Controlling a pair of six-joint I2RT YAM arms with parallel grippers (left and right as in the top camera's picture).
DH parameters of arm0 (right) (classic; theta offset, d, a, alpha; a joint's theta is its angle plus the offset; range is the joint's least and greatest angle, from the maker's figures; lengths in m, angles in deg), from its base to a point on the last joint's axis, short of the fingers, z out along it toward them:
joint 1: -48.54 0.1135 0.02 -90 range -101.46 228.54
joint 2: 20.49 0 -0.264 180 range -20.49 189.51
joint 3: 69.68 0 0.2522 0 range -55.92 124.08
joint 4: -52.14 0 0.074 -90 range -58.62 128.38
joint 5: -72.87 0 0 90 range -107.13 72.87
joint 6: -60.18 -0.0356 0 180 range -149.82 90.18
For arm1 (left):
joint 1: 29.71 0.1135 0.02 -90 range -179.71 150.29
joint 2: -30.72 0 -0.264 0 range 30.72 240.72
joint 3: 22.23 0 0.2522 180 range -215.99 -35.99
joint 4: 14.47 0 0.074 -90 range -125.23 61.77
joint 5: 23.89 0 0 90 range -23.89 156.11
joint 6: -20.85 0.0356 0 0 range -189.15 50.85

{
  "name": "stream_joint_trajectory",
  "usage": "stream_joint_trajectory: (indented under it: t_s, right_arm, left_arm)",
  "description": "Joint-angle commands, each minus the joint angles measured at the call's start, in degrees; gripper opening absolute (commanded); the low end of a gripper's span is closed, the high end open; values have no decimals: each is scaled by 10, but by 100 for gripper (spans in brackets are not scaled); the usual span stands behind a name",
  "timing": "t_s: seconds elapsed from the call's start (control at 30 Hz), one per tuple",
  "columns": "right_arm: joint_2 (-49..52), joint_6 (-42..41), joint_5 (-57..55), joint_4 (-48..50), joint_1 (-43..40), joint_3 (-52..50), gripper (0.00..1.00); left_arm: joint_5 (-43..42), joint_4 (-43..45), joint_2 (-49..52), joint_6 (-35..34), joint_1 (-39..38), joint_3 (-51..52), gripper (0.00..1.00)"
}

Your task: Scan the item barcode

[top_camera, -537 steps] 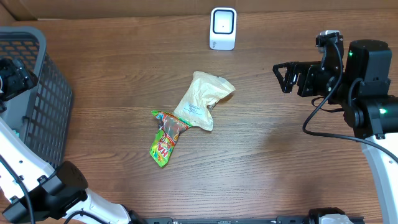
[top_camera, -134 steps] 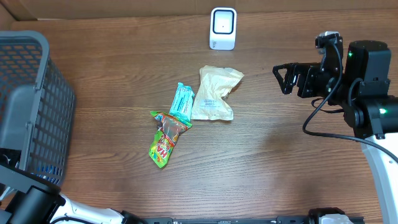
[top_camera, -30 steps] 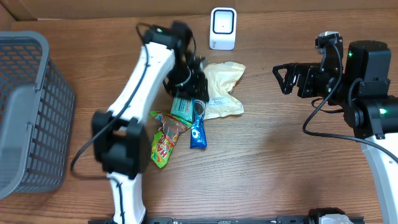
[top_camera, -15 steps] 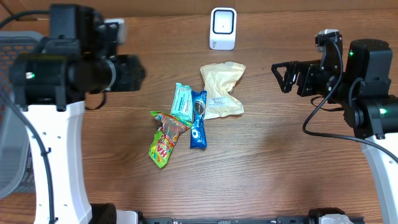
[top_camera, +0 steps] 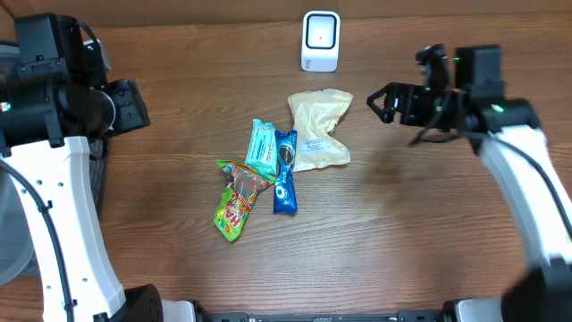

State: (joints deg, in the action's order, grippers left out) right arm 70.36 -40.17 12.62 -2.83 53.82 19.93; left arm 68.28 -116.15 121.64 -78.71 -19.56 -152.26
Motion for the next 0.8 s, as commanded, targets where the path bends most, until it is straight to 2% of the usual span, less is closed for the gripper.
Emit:
stream_joint_trajectory:
  t_s: [0.0, 0.3, 0.57, 0.77]
  right_arm:
    - [71, -44, -1, 25, 9, 10, 84]
    - [177, -68, -1, 100, 44, 10, 75]
    - [229, -82, -8, 116, 96, 10, 69]
    - [254, -124, -42, 97, 120, 10, 63]
  left_arm:
    - [18, 15, 7, -21, 2, 37, 69]
    - [10, 61, 8, -28, 2, 145, 69]
    - [-17, 92, 8, -28, 2, 160, 68]
    - [-148, 112, 8, 82, 1, 160, 68]
